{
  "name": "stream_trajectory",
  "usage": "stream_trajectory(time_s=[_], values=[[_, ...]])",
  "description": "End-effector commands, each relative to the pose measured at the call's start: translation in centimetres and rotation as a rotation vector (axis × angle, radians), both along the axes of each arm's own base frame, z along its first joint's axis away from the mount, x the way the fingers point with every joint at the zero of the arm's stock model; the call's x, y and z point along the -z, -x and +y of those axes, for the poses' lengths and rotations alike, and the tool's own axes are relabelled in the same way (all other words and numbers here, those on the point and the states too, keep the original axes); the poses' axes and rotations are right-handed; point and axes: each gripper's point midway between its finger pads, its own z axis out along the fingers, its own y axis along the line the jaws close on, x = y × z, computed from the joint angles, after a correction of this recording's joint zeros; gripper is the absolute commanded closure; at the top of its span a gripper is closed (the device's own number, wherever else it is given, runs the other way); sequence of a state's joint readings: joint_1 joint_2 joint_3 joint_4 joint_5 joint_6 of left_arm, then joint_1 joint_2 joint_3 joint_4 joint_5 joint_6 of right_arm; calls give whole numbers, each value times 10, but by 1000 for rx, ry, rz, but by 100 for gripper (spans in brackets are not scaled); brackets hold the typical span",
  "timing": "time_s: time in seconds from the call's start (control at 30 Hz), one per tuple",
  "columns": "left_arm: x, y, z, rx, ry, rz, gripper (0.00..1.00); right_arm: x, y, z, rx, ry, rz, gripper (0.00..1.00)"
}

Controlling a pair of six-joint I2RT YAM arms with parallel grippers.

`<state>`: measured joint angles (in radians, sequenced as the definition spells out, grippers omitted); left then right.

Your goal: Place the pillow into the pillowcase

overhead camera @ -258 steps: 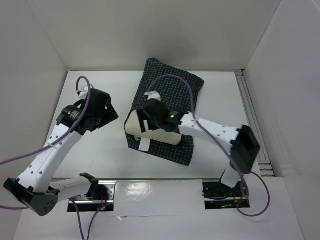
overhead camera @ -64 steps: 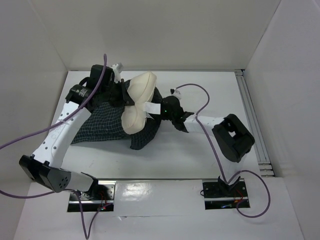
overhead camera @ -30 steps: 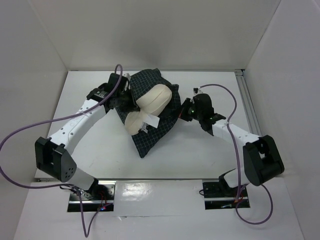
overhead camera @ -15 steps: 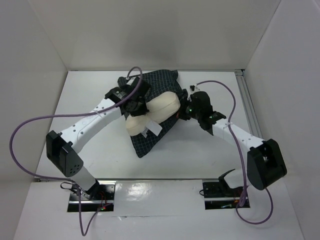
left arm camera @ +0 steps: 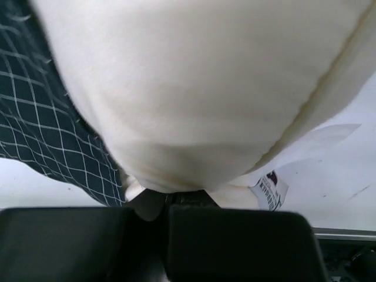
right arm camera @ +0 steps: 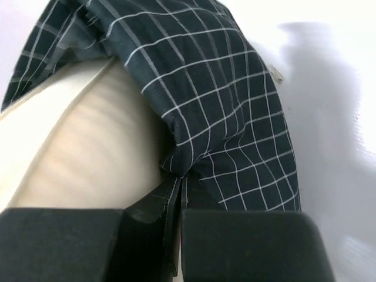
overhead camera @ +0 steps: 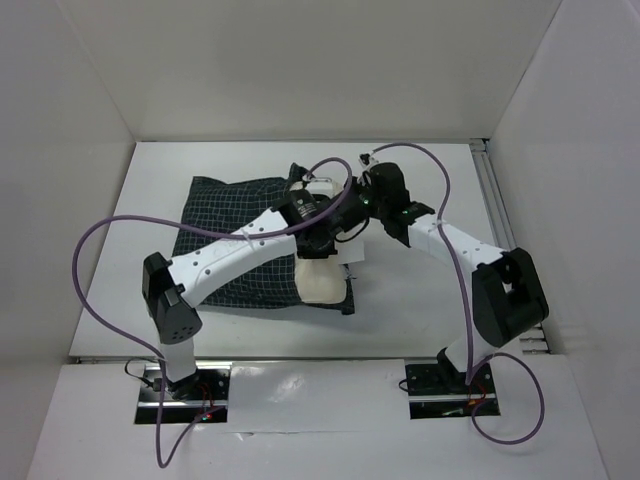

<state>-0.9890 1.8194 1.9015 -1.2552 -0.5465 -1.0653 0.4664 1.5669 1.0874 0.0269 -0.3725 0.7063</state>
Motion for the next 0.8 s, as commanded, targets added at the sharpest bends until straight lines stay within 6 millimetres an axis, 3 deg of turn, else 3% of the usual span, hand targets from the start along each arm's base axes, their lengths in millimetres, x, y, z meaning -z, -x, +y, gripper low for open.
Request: stream_trajectory(time_s=[0.0, 0.13, 0.17, 0.23, 0.27, 0.3, 0.37, 0.43, 0.5, 0.57, 0.77], values=[[-1, -35, 25, -74, -27, -59, 100, -6, 6, 0, -24, -37, -47, 100], [14, -41, 37, -84, -22, -22, 100, 28, 9, -9, 1, 5, 0, 100], [17, -43, 39, -94, -14, -14, 100, 45, 7, -10, -15, 44, 8, 100], [16, -44, 34, -62, 18, -4, 97, 63, 5, -8, -47, 87, 29, 100], [13, -45, 33, -61, 25, -10, 88, 76, -1, -3, -96, 123, 34, 100], [13, -46, 30, -47, 31, -10, 70, 87, 2, -4, -115, 150, 73, 100], [10, -49, 21, 19, 34, -31, 49, 100, 1, -3, -160, 165, 86, 100], [9, -51, 17, 67, 35, -45, 26, 102, 2, -4, -166, 174, 87, 100], [2, -59, 6, 162, 46, -87, 15, 108, 6, -10, -158, 179, 104, 100], [0, -61, 2, 239, 30, -98, 10, 106, 7, -21, -137, 178, 105, 100], [21, -79, -18, 387, -33, -113, 4, 96, 9, -32, -107, 164, 97, 100]])
